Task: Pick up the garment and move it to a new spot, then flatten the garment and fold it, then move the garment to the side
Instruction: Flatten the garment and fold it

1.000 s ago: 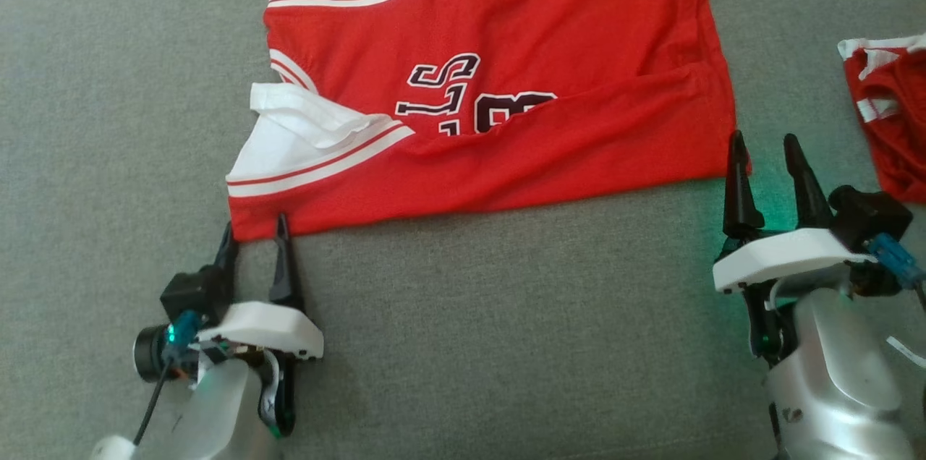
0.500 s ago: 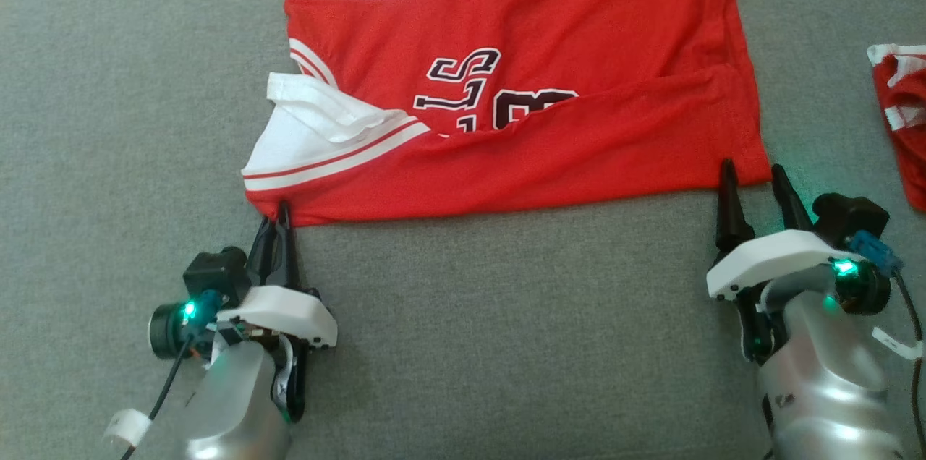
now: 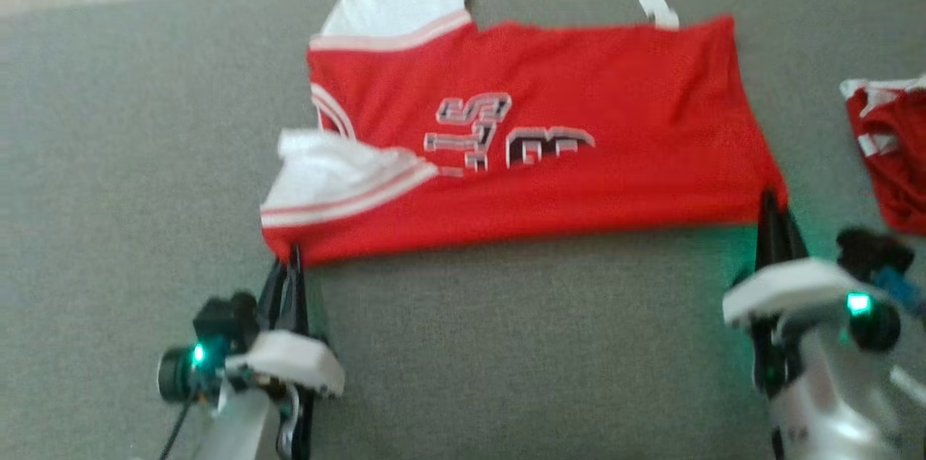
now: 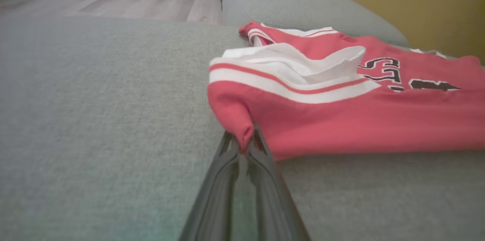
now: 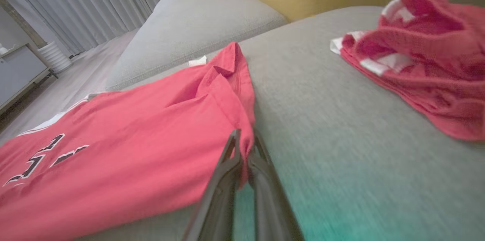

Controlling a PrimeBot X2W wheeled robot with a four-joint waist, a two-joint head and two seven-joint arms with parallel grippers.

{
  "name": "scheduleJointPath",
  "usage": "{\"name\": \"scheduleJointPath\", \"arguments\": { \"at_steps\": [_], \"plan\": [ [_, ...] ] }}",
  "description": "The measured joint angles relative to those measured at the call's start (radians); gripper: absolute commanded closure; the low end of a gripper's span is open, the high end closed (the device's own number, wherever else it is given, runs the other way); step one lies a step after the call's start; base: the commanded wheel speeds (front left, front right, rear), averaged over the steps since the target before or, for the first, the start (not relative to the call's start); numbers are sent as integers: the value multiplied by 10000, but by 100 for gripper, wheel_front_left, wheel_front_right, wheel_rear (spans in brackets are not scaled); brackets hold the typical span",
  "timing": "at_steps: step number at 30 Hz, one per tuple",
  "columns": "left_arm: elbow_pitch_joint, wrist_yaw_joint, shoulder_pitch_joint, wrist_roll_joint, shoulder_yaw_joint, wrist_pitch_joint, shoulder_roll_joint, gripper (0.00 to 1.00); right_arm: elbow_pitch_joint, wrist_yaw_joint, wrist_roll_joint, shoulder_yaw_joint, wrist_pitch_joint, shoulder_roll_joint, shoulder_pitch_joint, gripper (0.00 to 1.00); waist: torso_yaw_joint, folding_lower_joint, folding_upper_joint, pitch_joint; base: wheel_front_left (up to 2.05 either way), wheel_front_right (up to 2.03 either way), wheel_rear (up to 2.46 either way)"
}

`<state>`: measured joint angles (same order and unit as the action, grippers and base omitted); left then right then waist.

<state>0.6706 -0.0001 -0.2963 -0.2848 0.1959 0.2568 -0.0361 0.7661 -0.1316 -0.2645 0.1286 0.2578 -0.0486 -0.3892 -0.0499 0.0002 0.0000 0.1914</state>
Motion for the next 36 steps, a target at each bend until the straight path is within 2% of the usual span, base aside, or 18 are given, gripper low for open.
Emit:
{"name": "scheduleJointPath", "arguments": {
  "at_steps": [6, 10, 11, 12, 13, 18, 22, 24, 25, 28, 36],
  "plan": [
    [-474, -2, 1554, 31, 31, -2, -2, 100, -65, 2, -215, -146, -25, 13, 1866, 100, 75, -3, 0, -964, 0, 0, 0],
    [-654, 0, 2516, -130, 290, -2, -15, 100, -52, 2, -378, -163, -27, 12, 2540, 100, 161, -5, 0, -1424, 0, 0, 0],
    [-660, -2, 2662, -167, 359, -2, -15, 100, -38, 2, -433, -184, -27, 12, 2590, 55, 189, -5, 0, -1476, 0, 0, 0],
    [-663, -2, 2752, -222, 405, -2, -15, 51, -29, 0, -499, -184, -27, 10, 2584, 0, 212, -5, 0, -1493, 0, 0, 0],
    [-690, 0, 2792, -251, 424, -2, -19, 0, -54, 2, -541, -165, -27, 2, 2573, 0, 222, -5, 0, -1470, 0, 0, 0],
    [-1124, 2, 2394, -75, 460, -2, -67, 0, -169, 2, -418, -82, -27, -345, 2256, 0, 279, -1, 0, -1112, 0, 0, 0],
    [-1371, -201, 1174, 412, 474, -2, -205, 0, -82, 2, -334, -205, -75, -788, 1079, 0, 330, -1, 0, -710, 0, 0, 0],
    [-1214, -445, 303, 552, 604, -27, -414, 0, 38, 2, -328, -426, -332, -1068, 308, 0, 357, 0, 0, -479, 0, 0, 0],
    [-1041, -640, -653, 660, 675, -290, -627, 0, 222, 2, -222, -685, -742, -1377, -456, 0, 385, 0, 0, -242, 0, 0, 0],
    [-830, -871, -2185, 865, 855, -736, -897, 0, 514, 2, -196, -1028, -1312, -1739, -1522, 0, 412, 0, 0, 150, 0, 0, 0],
    [79, -1162, -4428, 890, 1348, -1340, -984, 0, 1555, 2, -276, -1745, -2773, -2069, -3341, 0, 412, 1, 0, 1081, 0, 0, 0]
  ]
}}
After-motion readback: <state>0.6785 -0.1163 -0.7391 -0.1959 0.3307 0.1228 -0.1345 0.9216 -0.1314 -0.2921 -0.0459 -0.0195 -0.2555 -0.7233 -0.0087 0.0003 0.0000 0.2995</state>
